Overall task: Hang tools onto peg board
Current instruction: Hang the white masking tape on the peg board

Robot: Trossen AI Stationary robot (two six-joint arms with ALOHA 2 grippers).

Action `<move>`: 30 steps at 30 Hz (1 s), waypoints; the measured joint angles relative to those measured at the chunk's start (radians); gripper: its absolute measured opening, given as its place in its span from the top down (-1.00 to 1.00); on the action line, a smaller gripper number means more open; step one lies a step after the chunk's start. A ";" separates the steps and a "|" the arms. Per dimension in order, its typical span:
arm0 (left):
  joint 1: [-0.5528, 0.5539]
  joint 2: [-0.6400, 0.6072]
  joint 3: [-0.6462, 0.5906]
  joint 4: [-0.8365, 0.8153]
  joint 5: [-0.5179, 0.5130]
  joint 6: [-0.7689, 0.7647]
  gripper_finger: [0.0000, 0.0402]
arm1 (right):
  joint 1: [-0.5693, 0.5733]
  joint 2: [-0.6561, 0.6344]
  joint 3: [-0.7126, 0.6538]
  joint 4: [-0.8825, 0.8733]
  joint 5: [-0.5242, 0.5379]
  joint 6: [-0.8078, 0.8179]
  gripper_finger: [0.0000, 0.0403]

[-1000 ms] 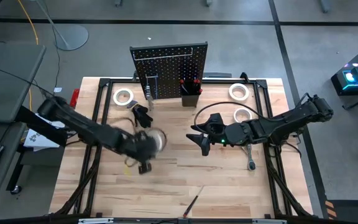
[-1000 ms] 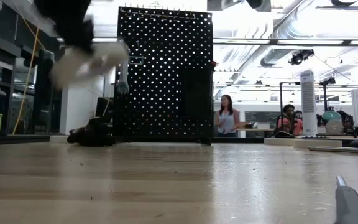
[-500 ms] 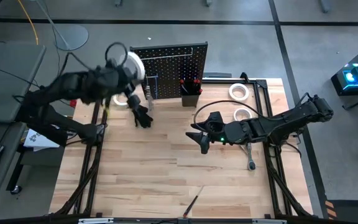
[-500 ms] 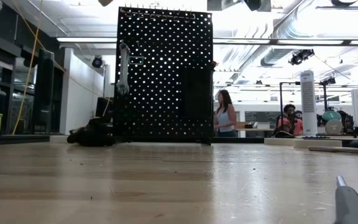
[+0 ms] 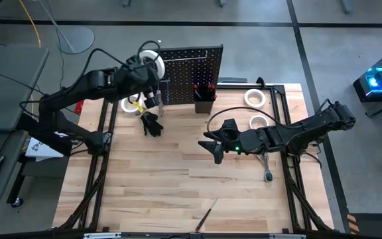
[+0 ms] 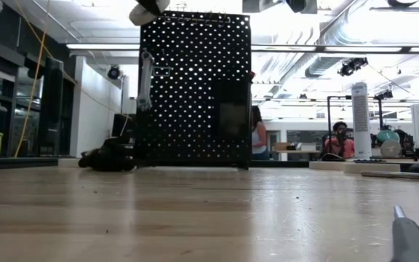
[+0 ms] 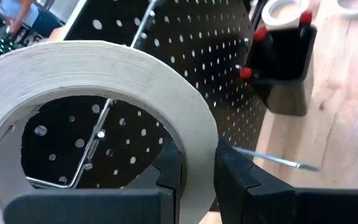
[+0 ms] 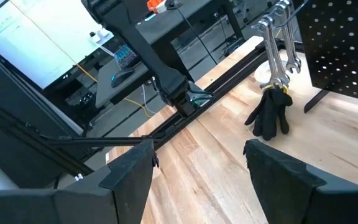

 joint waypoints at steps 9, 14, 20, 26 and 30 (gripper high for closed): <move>-0.015 0.003 0.000 0.068 0.010 0.044 0.76 | 0.000 0.000 0.000 0.003 0.000 0.001 -0.22; -0.047 -0.023 0.000 0.111 -0.001 0.070 0.76 | 0.000 0.000 0.000 0.003 -0.002 -0.002 -0.22; -0.059 -0.021 0.000 0.118 0.046 0.111 0.76 | 0.000 0.000 0.000 0.003 -0.006 -0.002 -0.22; -0.058 0.019 -0.001 0.132 0.002 0.133 0.76 | 0.000 0.000 0.000 0.003 -0.005 0.008 -0.22; -0.055 0.049 0.000 0.164 -0.059 0.190 0.76 | 0.000 0.000 0.000 0.003 -0.005 0.017 -0.22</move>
